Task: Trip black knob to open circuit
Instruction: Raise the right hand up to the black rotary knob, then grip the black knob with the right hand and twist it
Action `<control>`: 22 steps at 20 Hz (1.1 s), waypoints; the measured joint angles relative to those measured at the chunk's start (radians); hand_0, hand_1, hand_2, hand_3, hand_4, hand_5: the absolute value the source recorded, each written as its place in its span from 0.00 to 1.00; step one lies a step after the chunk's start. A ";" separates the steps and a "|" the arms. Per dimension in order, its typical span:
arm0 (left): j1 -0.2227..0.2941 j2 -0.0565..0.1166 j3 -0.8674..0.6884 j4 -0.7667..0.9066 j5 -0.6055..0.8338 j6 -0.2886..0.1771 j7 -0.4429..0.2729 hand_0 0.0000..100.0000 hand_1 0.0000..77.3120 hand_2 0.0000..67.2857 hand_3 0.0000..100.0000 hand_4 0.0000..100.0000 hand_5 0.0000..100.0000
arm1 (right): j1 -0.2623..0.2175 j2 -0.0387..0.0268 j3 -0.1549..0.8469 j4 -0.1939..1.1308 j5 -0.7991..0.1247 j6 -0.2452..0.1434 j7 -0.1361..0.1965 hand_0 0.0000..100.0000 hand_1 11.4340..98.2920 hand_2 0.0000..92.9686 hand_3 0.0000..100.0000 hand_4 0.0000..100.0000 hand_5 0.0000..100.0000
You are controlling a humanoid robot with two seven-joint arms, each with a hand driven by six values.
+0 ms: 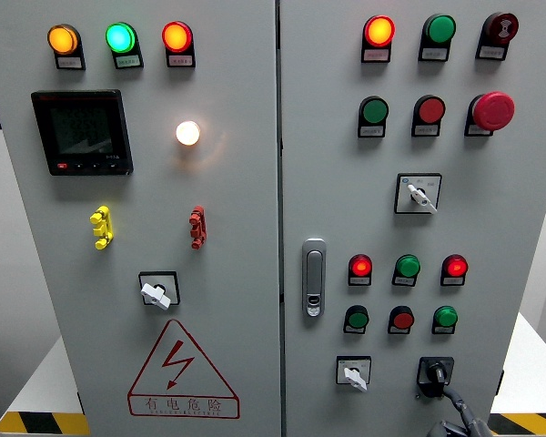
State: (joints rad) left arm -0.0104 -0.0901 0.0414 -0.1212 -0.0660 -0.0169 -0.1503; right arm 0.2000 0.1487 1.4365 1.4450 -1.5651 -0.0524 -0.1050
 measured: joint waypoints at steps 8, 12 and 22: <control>0.000 0.000 0.000 0.000 0.000 0.000 0.000 0.00 0.04 0.19 0.21 0.07 0.01 | -0.001 -0.0009 -0.017 0.003 0.027 0.000 -0.011 1.00 0.81 0.01 0.82 0.87 1.00; 0.000 0.001 0.000 0.000 0.000 0.000 0.000 0.00 0.04 0.19 0.21 0.07 0.01 | 0.000 -0.0002 -0.027 0.004 0.028 0.000 -0.012 1.00 0.81 0.01 0.82 0.87 1.00; 0.000 0.001 0.000 0.000 0.000 0.000 0.000 0.00 0.04 0.19 0.21 0.07 0.01 | 0.002 0.0000 -0.035 0.012 0.028 0.001 -0.015 1.00 0.80 0.01 0.83 0.88 1.00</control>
State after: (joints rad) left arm -0.0107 -0.0892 0.0414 -0.1212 -0.0660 -0.0169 -0.1503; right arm 0.2019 0.1487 1.4011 1.4574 -1.5373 -0.0516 -0.1197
